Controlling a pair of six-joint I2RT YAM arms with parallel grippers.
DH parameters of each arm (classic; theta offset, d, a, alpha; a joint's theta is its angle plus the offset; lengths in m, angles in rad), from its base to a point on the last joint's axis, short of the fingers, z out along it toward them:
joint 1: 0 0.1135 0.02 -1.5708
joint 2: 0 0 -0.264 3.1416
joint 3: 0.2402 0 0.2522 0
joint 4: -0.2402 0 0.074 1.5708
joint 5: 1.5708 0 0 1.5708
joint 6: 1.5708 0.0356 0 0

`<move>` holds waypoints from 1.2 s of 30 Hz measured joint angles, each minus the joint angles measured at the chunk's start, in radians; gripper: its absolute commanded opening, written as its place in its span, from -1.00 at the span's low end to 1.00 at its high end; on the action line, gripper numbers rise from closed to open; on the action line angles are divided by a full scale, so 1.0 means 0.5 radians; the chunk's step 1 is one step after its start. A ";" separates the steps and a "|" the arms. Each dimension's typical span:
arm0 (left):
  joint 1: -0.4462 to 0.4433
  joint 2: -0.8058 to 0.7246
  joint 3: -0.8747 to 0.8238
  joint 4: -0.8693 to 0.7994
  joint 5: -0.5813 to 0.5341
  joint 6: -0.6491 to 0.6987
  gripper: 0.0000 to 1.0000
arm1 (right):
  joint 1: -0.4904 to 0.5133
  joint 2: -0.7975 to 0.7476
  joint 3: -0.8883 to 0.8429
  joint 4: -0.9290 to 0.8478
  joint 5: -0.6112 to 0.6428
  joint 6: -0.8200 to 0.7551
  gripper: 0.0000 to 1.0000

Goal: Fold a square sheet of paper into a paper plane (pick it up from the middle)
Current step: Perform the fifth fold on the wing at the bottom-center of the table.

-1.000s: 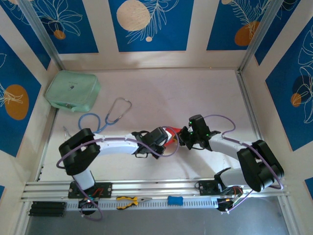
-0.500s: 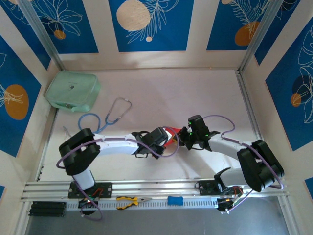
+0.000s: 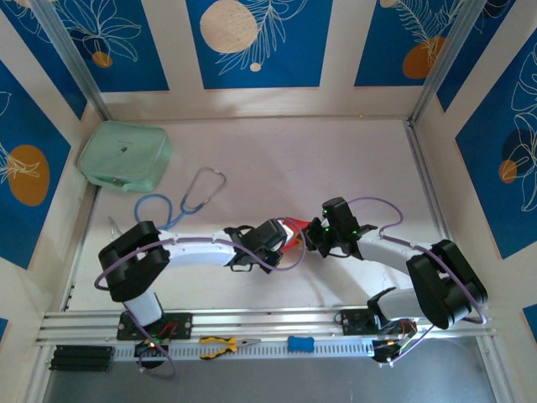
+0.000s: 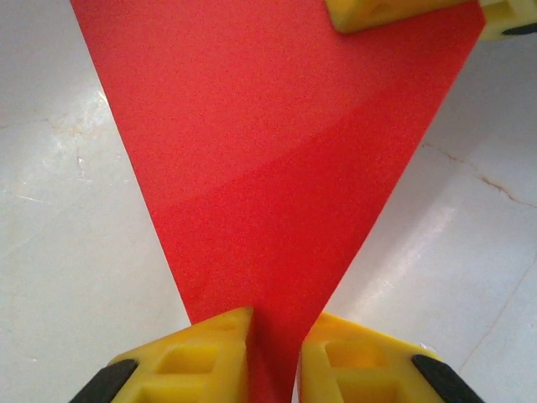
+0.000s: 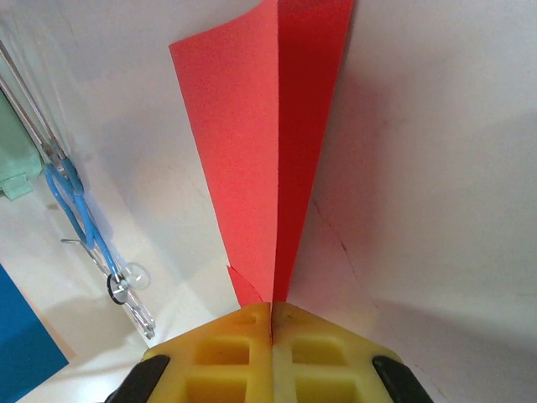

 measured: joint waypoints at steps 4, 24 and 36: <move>-0.005 -0.034 -0.020 0.024 -0.001 0.000 -0.58 | 0.000 0.000 0.000 0.000 0.000 0.000 -1.00; -0.012 -0.035 -0.027 0.027 -0.002 0.003 -0.71 | 0.004 0.000 0.000 0.000 0.001 0.001 -1.00; -0.012 -0.031 -0.027 0.021 -0.002 0.002 -0.98 | 0.010 0.001 0.000 0.000 0.001 0.001 -1.00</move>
